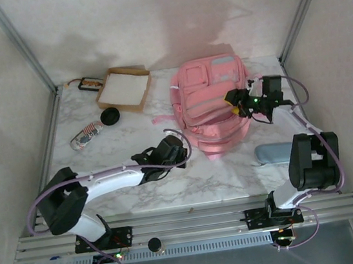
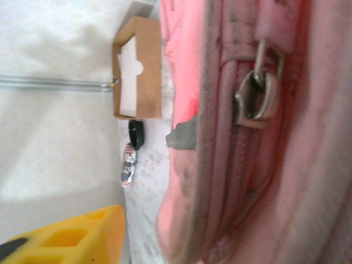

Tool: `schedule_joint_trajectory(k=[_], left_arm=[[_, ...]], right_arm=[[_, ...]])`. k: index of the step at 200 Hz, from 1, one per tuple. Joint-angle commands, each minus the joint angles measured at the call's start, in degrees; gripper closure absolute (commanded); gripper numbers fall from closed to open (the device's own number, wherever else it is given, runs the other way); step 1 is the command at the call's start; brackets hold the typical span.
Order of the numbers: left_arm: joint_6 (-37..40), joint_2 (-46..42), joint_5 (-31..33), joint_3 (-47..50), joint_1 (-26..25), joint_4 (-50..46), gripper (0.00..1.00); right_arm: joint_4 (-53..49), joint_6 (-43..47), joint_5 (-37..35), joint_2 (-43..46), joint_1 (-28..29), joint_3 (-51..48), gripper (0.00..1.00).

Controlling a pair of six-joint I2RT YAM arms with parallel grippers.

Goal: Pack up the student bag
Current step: Unzip the student bag at the center of the table.

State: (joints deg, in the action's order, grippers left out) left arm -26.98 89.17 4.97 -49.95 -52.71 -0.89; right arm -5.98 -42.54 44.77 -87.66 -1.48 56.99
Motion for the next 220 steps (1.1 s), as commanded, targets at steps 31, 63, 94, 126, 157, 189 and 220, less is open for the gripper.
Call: schedule_joint_trajectory(k=[31, 63, 94, 126, 157, 189, 220], left_arm=[[1.88, 6.77, -0.4, -8.52, 3.82, 0.59, 1.0], [0.25, 6.74, -1.54, -10.4, 5.49, 1.68, 1.0], [-0.27, 6.84, -2.22, -10.6, 6.55, 2.03, 1.0], [-0.53, 6.81, -2.69, -10.93, 6.99, 3.15, 1.0], [-0.7, 6.21, -3.45, -10.89, 8.52, 2.99, 1.0], [0.49, 4.63, -3.4, -9.71, 10.19, 1.97, 1.0], [1.74, 2.68, -7.47, -7.26, 12.46, 2.05, 0.87]], right_arm=[[7.6, -7.67, -19.49, 8.64, 7.32, -9.92, 0.22], [12.34, -14.86, -29.26, 10.85, 15.32, -13.3, 0.17], [14.9, -19.07, -36.45, 9.48, 22.73, -12.31, 0.16], [18.12, -21.51, -44.03, 4.78, 28.38, -9.49, 0.22], [16.05, -21.43, -52.82, 1.01, 31.05, -6.49, 0.39], [17.42, -18.94, -52.45, 1.44, 31.1, -5.33, 0.69], [13.1, -17.79, -45.76, 2.0, 30.49, -1.49, 0.98]])
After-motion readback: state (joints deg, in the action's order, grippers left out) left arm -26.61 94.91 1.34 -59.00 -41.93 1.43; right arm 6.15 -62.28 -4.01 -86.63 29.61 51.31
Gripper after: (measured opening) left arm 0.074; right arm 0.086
